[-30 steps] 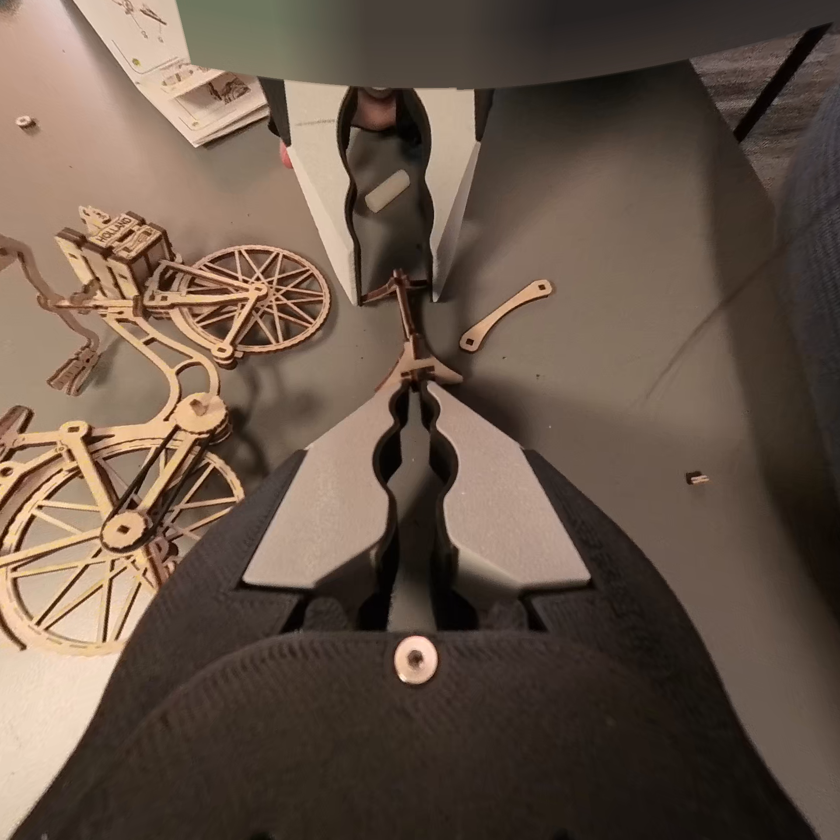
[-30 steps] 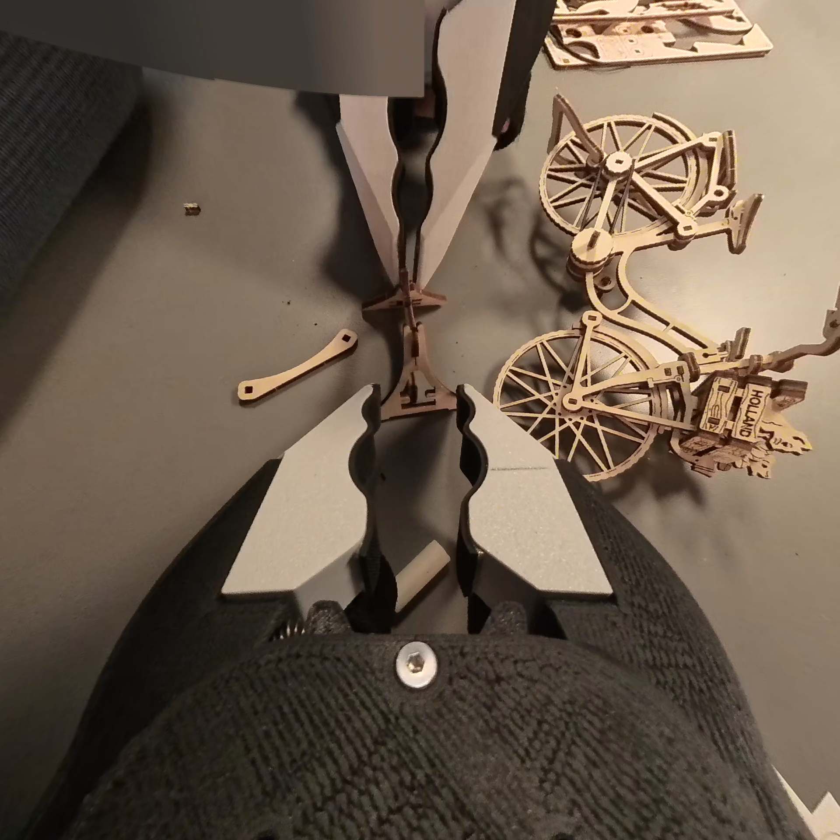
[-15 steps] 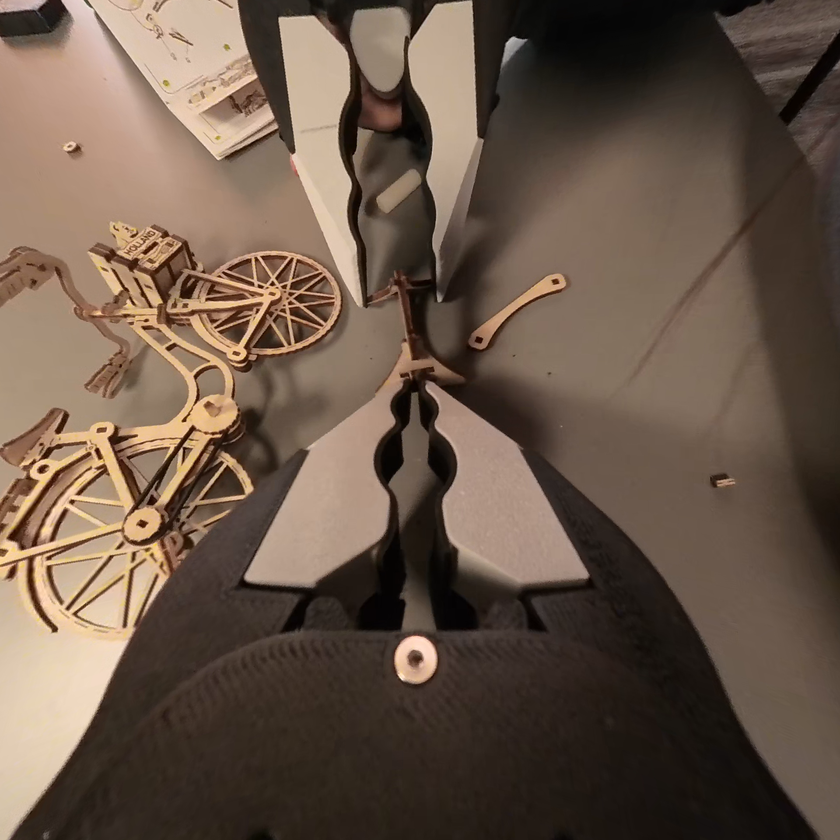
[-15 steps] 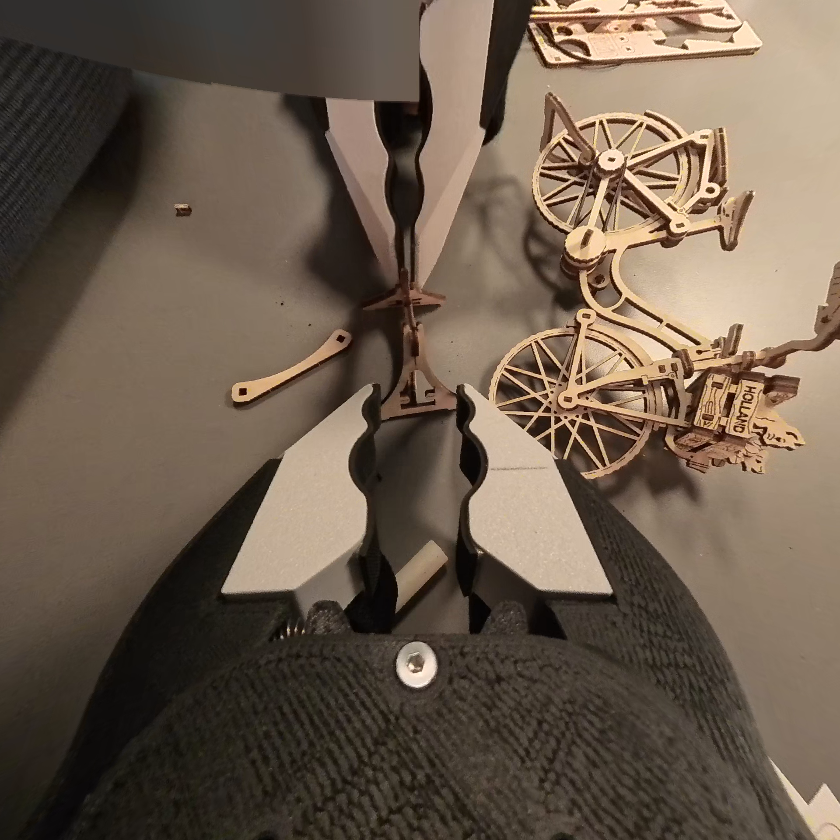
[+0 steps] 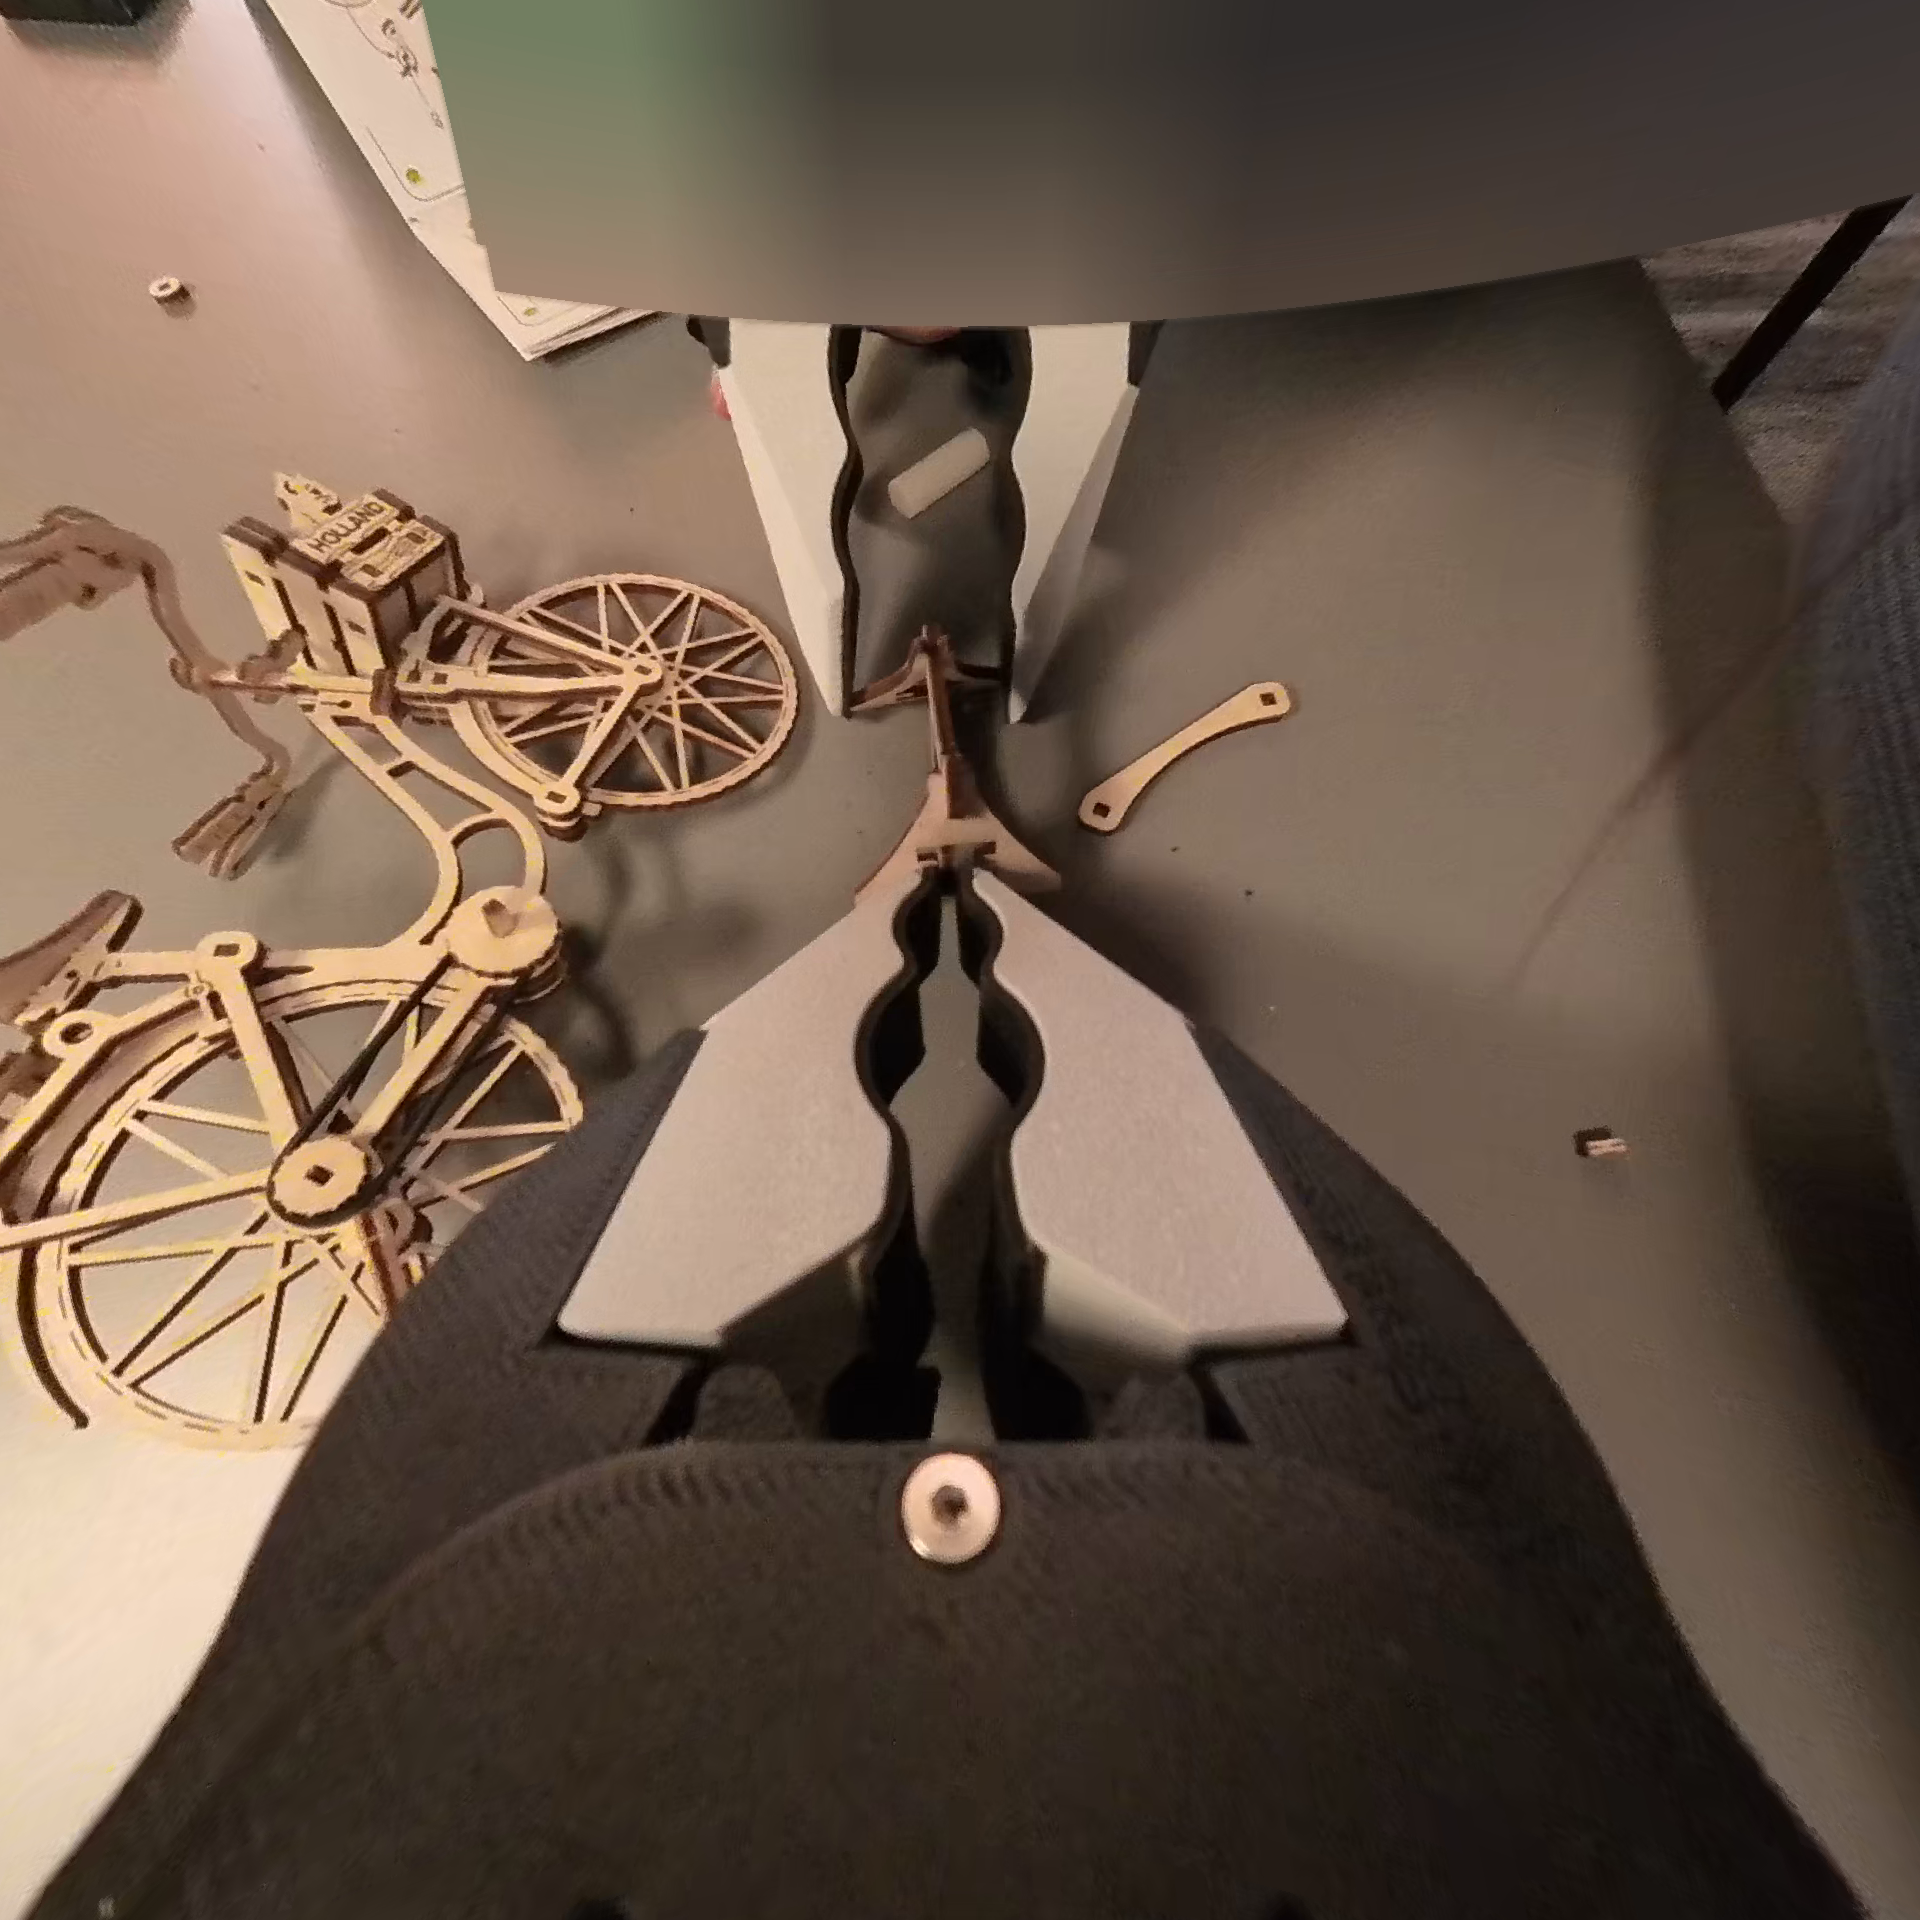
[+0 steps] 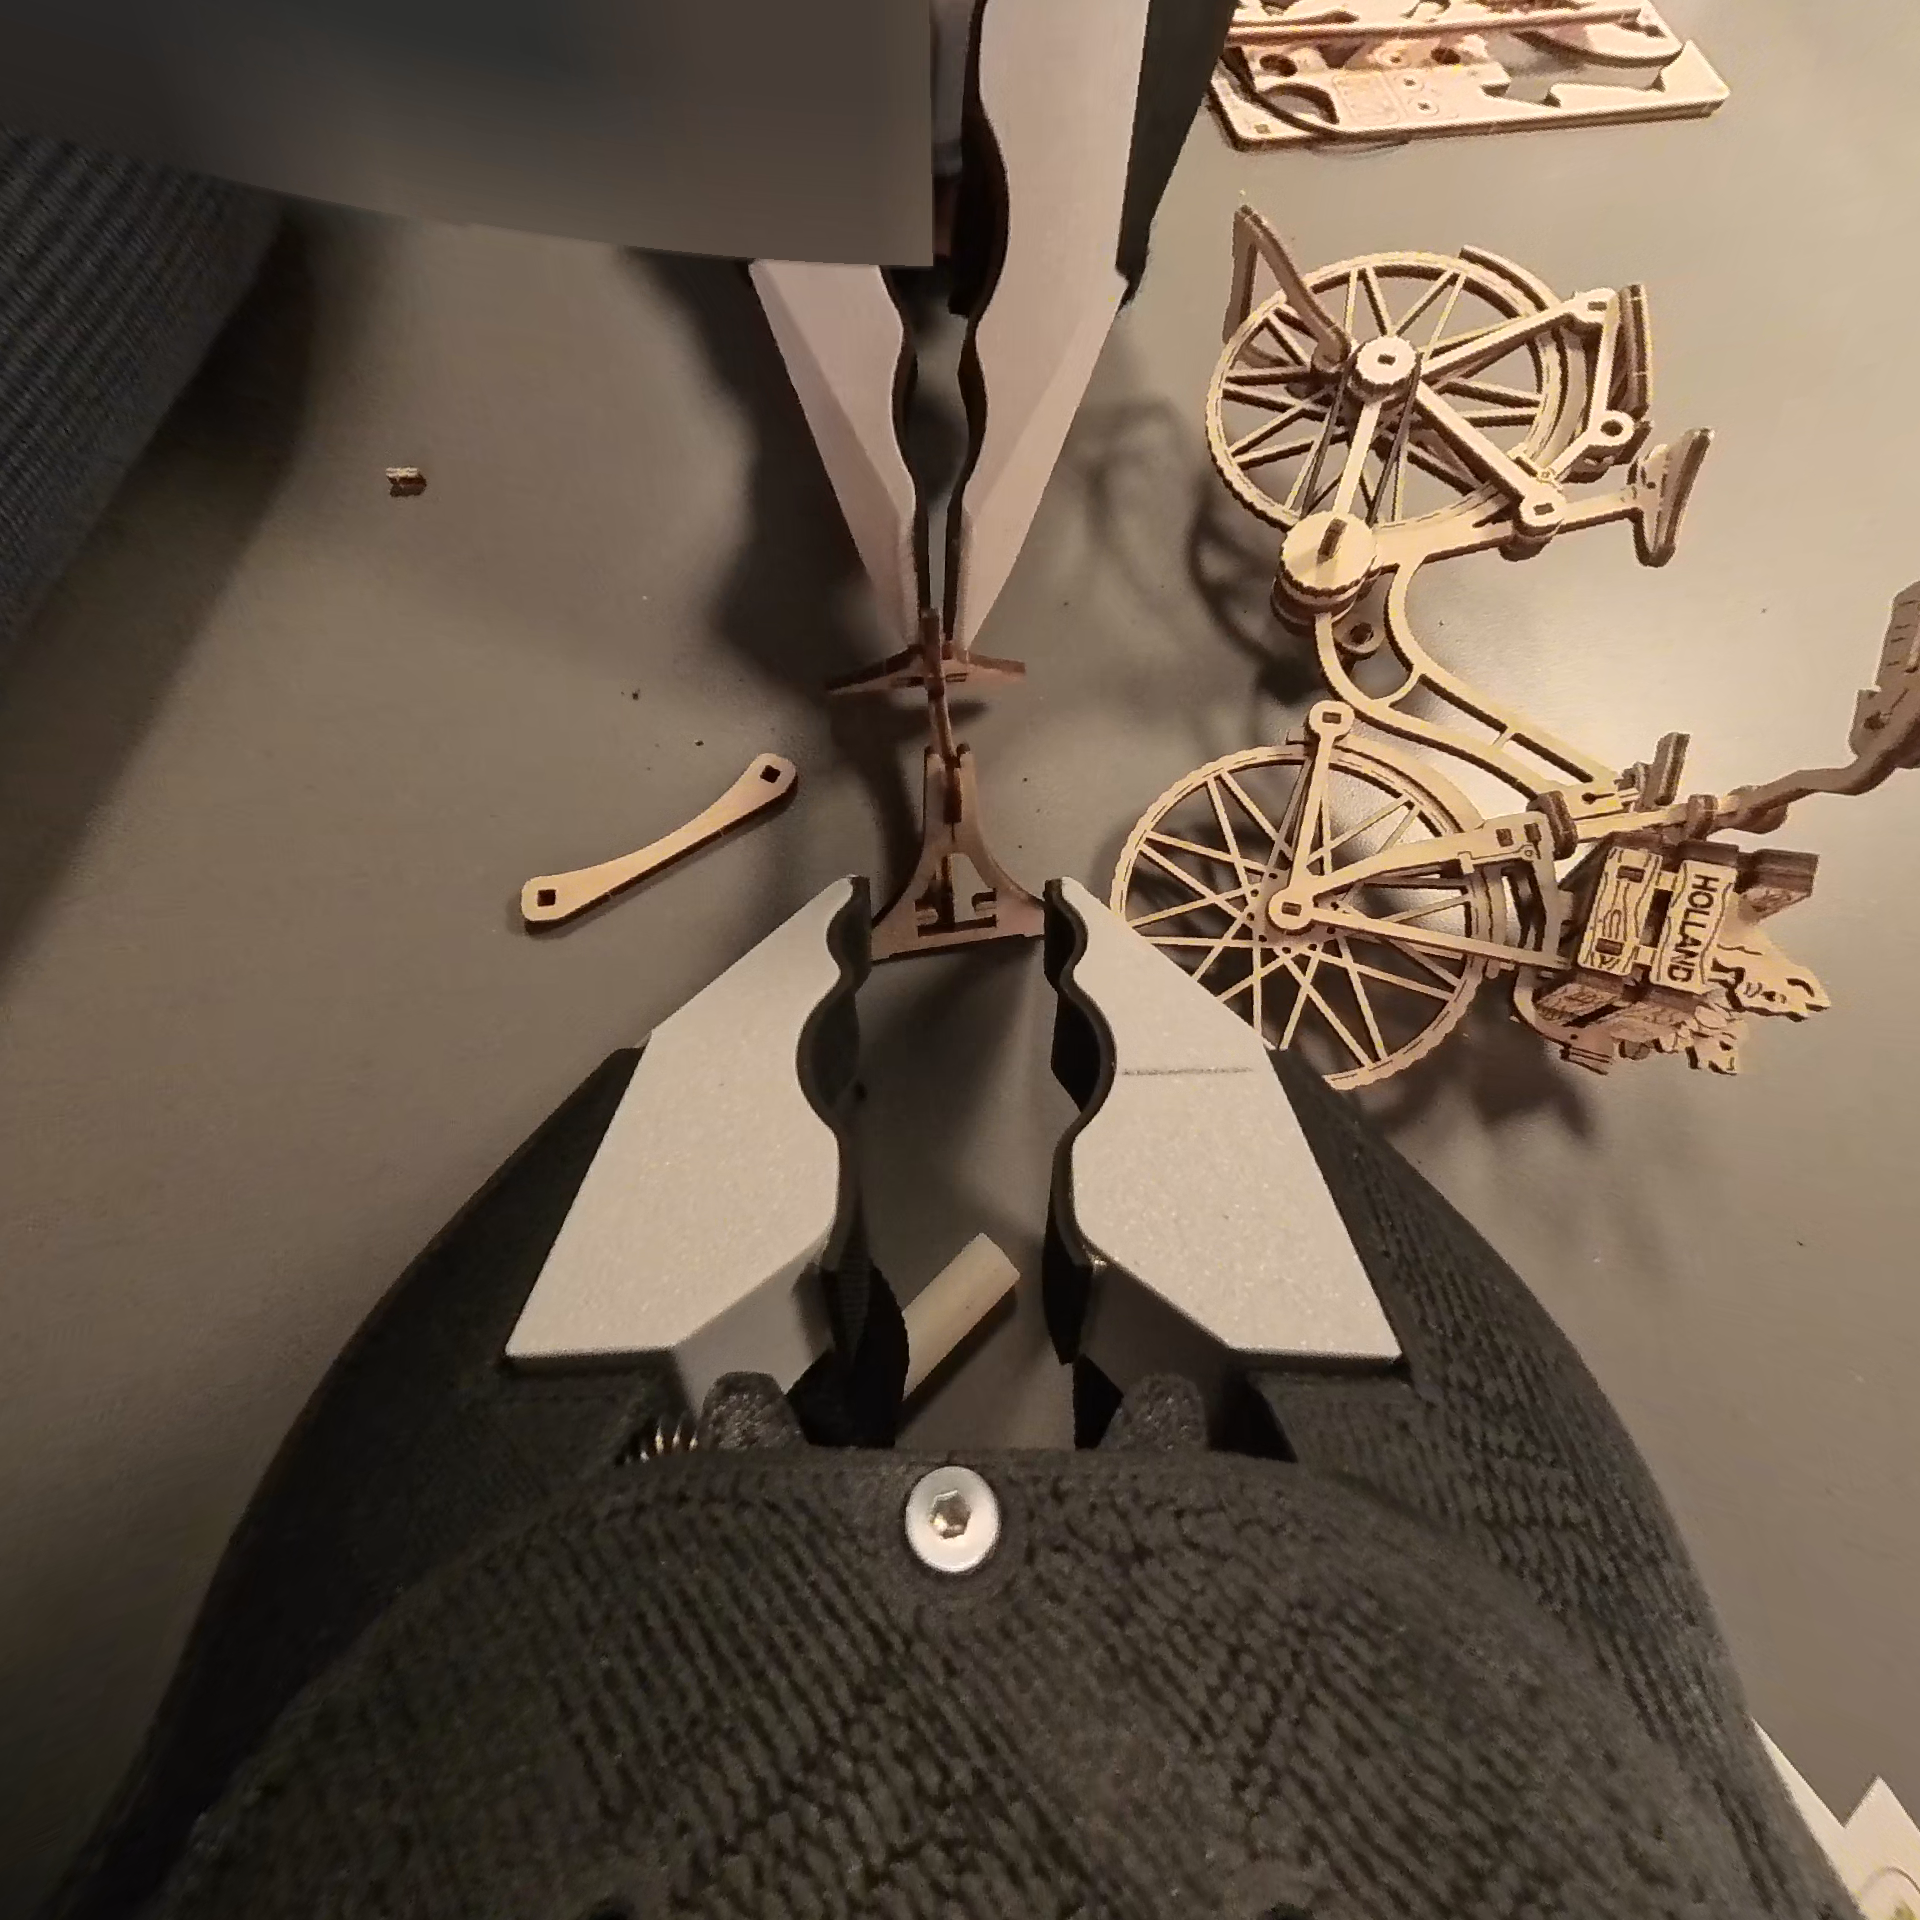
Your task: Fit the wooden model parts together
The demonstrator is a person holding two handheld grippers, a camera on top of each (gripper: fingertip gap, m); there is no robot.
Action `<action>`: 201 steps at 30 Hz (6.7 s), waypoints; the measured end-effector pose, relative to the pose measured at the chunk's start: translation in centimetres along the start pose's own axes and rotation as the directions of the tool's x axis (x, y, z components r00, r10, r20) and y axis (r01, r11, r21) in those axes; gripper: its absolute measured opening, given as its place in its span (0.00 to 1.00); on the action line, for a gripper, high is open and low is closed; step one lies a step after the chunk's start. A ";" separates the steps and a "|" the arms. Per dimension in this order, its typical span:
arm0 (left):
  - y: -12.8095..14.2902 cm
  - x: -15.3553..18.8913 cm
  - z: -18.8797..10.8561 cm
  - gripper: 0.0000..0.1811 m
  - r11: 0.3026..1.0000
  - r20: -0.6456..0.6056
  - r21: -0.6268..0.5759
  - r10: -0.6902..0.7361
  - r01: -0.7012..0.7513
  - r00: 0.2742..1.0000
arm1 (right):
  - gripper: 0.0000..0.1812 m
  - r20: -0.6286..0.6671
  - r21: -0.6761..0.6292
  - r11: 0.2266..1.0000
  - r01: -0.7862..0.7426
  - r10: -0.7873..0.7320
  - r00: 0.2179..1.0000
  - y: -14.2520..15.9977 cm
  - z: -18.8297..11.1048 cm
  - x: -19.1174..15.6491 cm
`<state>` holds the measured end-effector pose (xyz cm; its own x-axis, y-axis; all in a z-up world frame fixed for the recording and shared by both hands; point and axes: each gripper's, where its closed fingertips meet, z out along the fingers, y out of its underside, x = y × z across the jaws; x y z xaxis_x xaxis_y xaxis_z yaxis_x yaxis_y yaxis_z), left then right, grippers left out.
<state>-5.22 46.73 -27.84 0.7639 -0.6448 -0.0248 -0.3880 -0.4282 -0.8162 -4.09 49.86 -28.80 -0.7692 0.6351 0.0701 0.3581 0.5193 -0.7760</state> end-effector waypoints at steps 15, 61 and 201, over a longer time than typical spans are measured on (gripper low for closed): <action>0.3 0.5 0.4 0.01 1.000 -0.023 -0.030 -0.004 0.003 1.000 | 0.18 0.009 -0.003 1.000 -0.002 0.002 1.000 0.0 0.0 -0.1; 0.4 0.7 0.7 0.01 0.999 -0.046 -0.049 -0.008 0.006 0.999 | 0.09 0.062 0.043 0.999 0.000 -0.002 0.998 0.0 -1.2 -1.7; -0.1 0.2 1.2 0.08 0.996 0.320 -0.079 0.056 -0.032 0.946 | 0.01 -0.004 0.052 0.998 -0.025 0.025 1.000 0.2 -1.7 -0.9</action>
<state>-4.42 47.38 -28.41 0.8658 -0.4315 -0.2534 -0.4517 -0.4560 -0.7669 -2.41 50.36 -28.01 -0.7581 0.6501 0.0527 0.3493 0.4729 -0.8089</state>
